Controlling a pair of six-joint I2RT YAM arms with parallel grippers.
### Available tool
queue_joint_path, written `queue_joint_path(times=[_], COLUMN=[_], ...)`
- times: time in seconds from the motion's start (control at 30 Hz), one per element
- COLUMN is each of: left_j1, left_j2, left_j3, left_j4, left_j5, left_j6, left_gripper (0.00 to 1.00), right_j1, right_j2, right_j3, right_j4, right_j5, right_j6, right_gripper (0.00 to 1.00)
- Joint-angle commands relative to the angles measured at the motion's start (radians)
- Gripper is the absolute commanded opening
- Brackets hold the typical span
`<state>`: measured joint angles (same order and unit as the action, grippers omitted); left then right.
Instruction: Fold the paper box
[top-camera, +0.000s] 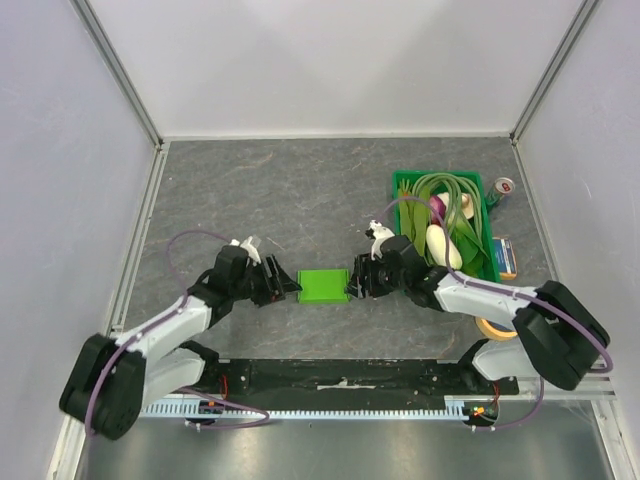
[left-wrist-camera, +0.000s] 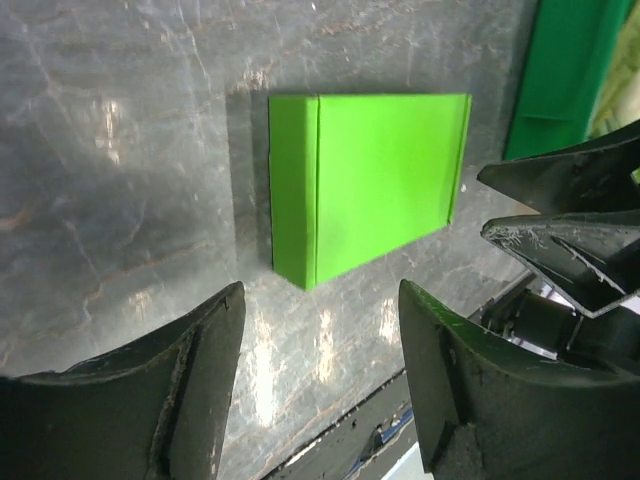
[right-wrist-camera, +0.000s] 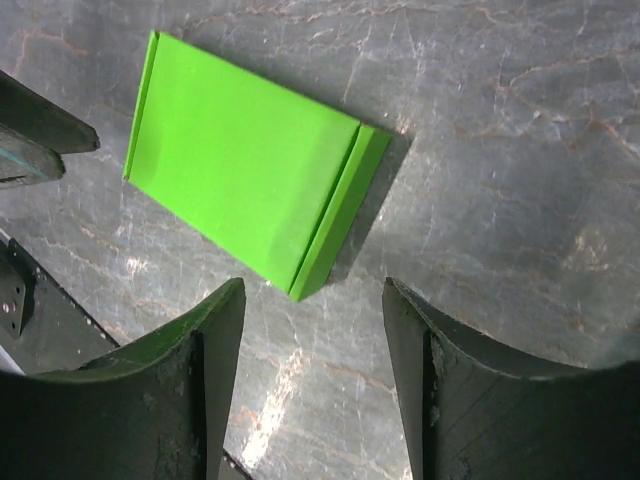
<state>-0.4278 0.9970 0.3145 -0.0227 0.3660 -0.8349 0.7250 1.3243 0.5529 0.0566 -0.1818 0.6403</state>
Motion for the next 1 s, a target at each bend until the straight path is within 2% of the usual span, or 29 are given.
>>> queue_joint_path(times=[0.0, 0.07, 0.1, 0.3, 0.47, 0.6, 0.77, 0.87, 0.9, 0.97], left_j1=[0.0, 0.0, 0.0, -0.002, 0.0, 0.001, 0.02, 0.043, 0.05, 0.084], left_j2=[0.161, 0.204, 0.25, 0.345, 0.393, 0.474, 0.603, 0.738, 0.805, 0.88], left_j3=[0.098, 0.11, 0.115, 0.127, 0.14, 0.169, 0.346, 0.524, 0.619, 0.705], left_j4=[0.093, 0.125, 0.147, 0.194, 0.242, 0.314, 0.334, 0.297, 0.282, 0.271], left_j5=[0.007, 0.022, 0.03, 0.057, 0.073, 0.08, 0.077, 0.083, 0.097, 0.114], left_j6=[0.085, 0.083, 0.085, 0.079, 0.043, -0.013, -0.024, -0.013, -0.013, -0.021], left_gripper=[0.67, 0.65, 0.58, 0.44, 0.37, 0.3, 0.29, 0.28, 0.28, 0.27], right_j1=[-0.019, -0.027, -0.038, -0.064, -0.068, -0.075, -0.116, -0.15, -0.165, -0.182], right_j2=[0.082, 0.119, 0.128, 0.19, 0.243, 0.315, 0.458, 0.57, 0.599, 0.701], right_j3=[0.053, 0.056, 0.056, 0.036, 0.044, 0.111, 0.255, 0.424, 0.526, 0.625], right_j4=[0.068, 0.083, 0.091, 0.206, 0.287, 0.342, 0.348, 0.299, 0.273, 0.227], right_j5=[-0.044, -0.05, -0.054, -0.132, -0.153, -0.176, -0.15, -0.125, -0.117, -0.113], right_j6=[0.029, 0.022, 0.025, 0.064, 0.104, 0.142, 0.138, 0.093, 0.058, 0.039], right_gripper=[0.65, 0.64, 0.62, 0.54, 0.44, 0.31, 0.3, 0.31, 0.31, 0.32])
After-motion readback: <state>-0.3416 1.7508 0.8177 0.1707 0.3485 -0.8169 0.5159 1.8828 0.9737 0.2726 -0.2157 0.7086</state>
